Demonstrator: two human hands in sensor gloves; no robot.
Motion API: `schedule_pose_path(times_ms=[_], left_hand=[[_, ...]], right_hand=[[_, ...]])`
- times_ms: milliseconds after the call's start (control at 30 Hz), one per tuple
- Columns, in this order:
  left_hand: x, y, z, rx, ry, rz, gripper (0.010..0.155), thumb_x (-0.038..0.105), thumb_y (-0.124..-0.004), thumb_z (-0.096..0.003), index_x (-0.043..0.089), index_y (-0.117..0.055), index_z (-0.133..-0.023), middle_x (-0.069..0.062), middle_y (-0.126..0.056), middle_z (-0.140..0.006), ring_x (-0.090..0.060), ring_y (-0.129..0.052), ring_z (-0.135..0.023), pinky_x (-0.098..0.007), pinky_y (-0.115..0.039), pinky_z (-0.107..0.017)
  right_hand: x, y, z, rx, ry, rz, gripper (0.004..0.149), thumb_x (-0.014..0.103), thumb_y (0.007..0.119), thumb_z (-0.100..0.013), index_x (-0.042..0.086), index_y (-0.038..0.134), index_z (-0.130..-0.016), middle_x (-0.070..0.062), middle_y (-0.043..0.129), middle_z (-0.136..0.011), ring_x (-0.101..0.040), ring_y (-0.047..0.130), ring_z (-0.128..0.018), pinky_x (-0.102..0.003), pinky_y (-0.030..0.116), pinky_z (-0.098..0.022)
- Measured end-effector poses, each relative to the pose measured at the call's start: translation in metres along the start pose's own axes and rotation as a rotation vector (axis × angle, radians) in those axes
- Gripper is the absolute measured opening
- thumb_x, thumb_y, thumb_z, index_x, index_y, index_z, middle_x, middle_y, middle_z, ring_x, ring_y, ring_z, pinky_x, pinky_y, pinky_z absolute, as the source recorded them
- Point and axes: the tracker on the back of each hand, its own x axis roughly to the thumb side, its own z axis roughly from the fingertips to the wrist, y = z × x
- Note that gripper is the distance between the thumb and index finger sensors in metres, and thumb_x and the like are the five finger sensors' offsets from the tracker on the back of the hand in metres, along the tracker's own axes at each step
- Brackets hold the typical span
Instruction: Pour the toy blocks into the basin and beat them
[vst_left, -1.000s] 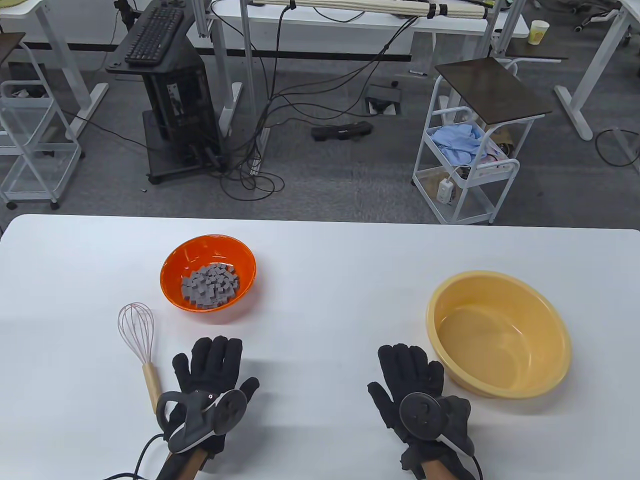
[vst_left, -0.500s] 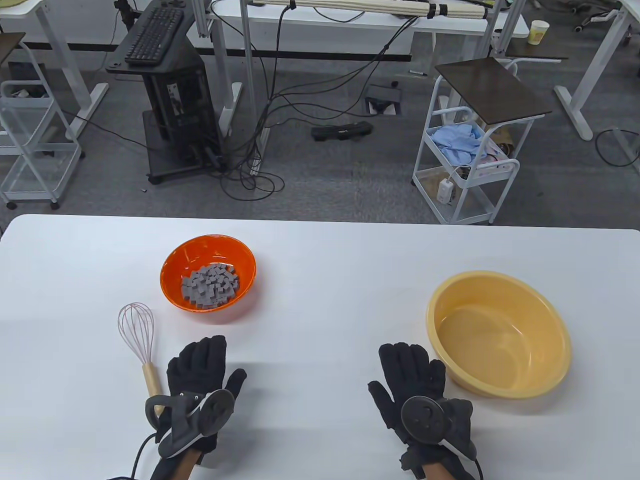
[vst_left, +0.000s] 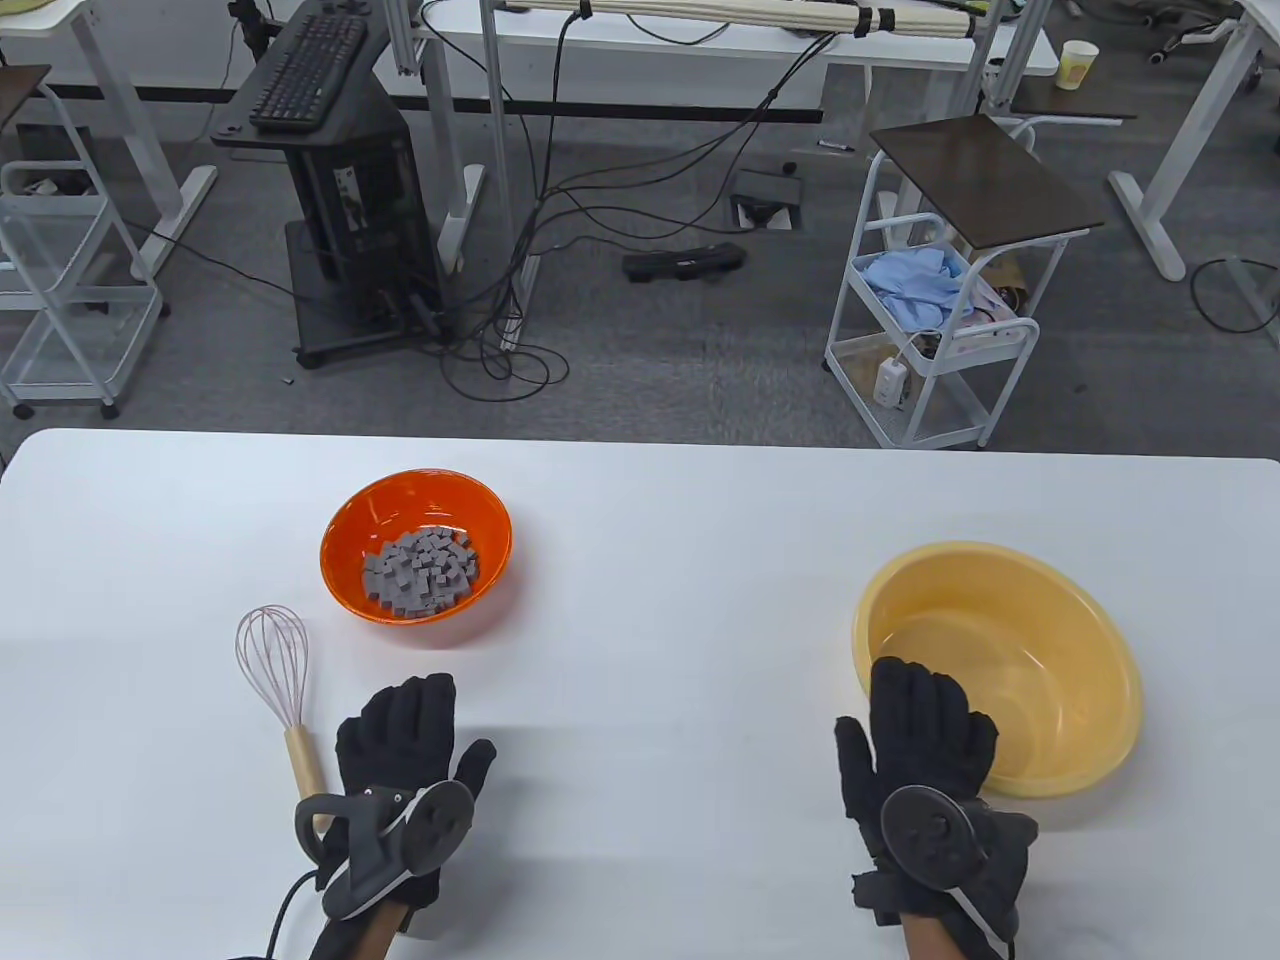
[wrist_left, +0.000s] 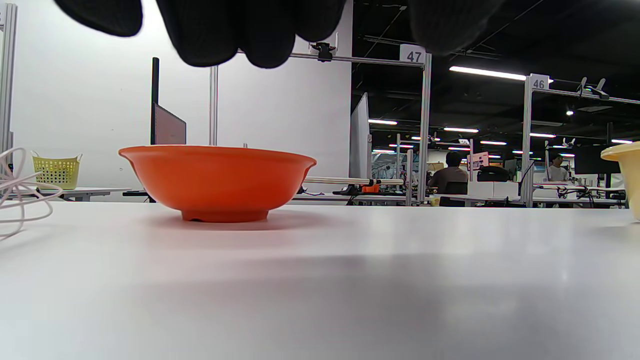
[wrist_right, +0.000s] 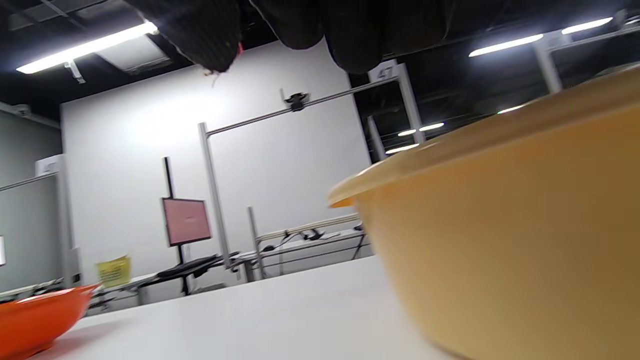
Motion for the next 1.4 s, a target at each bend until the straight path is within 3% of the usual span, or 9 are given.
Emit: schedule_pose_path(times_ms=[267,367,500,633,733,1000,1400], left_hand=[[0.000,0.001,0.000,-0.018,-0.005,-0.005,0.073,0.051,-0.060,-0.0648,0.003,-0.041,-0.116,-0.031,-0.052,-0.117,-0.056,-0.059,-0.106,-0.079,-0.053,-0.069],[-0.001,0.001,0.000,-0.023,-0.003,-0.005,0.073,0.051,-0.060,-0.0648,0.003,-0.041,-0.116,-0.031,-0.051,-0.117,-0.056,-0.059,-0.106,-0.079,-0.053,-0.068],[-0.001,0.001,-0.001,-0.032,-0.004,-0.002,0.073,0.051,-0.060,-0.0648,0.003,-0.041,-0.116,-0.031,-0.051,-0.117,-0.056,-0.058,-0.106,-0.079,-0.052,-0.068],[-0.001,0.001,-0.001,-0.035,-0.005,-0.008,0.073,0.051,-0.060,-0.0648,0.003,-0.041,-0.116,-0.031,-0.051,-0.117,-0.056,-0.058,-0.106,-0.080,-0.052,-0.068],[-0.001,0.001,-0.001,-0.034,-0.005,-0.008,0.073,0.051,-0.060,-0.0649,0.003,-0.041,-0.116,-0.031,-0.050,-0.117,-0.056,-0.058,-0.106,-0.080,-0.051,-0.068],[-0.002,0.002,-0.001,-0.033,0.001,-0.004,0.073,0.051,-0.060,-0.0649,0.003,-0.041,-0.116,-0.032,-0.050,-0.118,-0.057,-0.057,-0.107,-0.080,-0.050,-0.068],[-0.002,0.001,-0.001,-0.030,0.002,0.000,0.073,0.051,-0.060,-0.0649,0.003,-0.040,-0.116,-0.032,-0.049,-0.118,-0.057,-0.057,-0.107,-0.081,-0.050,-0.068]], right_hand=[[-0.041,-0.009,-0.002,-0.017,0.321,0.061,0.066,0.035,0.066,-0.072,0.001,0.032,-0.118,-0.037,0.031,-0.118,-0.068,0.022,-0.099,-0.083,0.020,-0.067],[-0.053,-0.009,-0.002,0.028,0.446,0.085,0.069,0.037,0.066,-0.073,0.000,0.028,-0.119,-0.040,0.023,-0.118,-0.070,0.015,-0.096,-0.082,0.019,-0.067],[-0.064,-0.004,0.000,0.104,0.554,0.125,0.084,0.042,0.063,-0.075,-0.009,0.008,-0.113,-0.048,0.006,-0.112,-0.079,0.013,-0.091,-0.082,0.022,-0.067],[-0.075,0.007,0.002,0.191,0.623,0.088,0.091,0.045,0.060,-0.075,-0.013,-0.002,-0.108,-0.050,0.003,-0.109,-0.078,0.032,-0.091,-0.082,0.034,-0.068],[-0.077,0.008,0.002,0.171,0.635,0.018,0.090,0.041,0.060,-0.075,-0.013,-0.007,-0.105,-0.049,-0.001,-0.108,-0.067,0.055,-0.086,-0.079,0.044,-0.067],[-0.083,0.008,0.005,0.044,0.666,-0.104,0.084,0.025,0.063,-0.072,-0.013,-0.006,-0.103,-0.049,0.001,-0.106,-0.051,0.074,-0.070,-0.070,0.061,-0.060],[-0.087,0.006,0.006,-0.057,0.678,-0.287,0.075,0.010,0.067,-0.067,-0.015,0.007,-0.104,-0.054,0.023,-0.103,-0.023,0.092,-0.041,-0.049,0.088,-0.043]])
